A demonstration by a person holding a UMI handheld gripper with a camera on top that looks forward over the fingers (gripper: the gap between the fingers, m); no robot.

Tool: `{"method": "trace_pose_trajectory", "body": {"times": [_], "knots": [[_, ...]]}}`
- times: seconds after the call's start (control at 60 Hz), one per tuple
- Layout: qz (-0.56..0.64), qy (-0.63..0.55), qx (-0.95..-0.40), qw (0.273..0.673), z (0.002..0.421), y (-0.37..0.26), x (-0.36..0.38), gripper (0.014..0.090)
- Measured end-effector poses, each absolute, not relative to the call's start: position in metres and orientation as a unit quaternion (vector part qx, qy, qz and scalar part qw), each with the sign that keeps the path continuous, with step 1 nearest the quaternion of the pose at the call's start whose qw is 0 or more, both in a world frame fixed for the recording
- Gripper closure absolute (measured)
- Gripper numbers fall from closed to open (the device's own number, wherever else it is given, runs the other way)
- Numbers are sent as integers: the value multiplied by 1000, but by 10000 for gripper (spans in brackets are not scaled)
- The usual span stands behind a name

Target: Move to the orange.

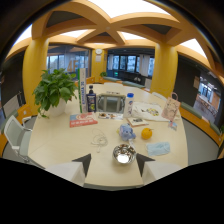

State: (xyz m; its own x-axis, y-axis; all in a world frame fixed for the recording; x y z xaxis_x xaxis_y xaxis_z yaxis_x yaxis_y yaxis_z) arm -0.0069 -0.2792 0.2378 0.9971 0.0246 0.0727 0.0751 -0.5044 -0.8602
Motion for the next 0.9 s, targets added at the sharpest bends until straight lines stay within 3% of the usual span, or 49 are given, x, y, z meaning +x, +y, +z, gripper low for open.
{"method": "trace_pose_trajectory", "body": {"times": [0.533,0.717,0.9], "knots": [[-49,-19,-877,478,197,-294,91,189],[-71,-11,-878,473,174,-248,159,189],[-77,-24,-879,469,147,-160,209,189]]}}
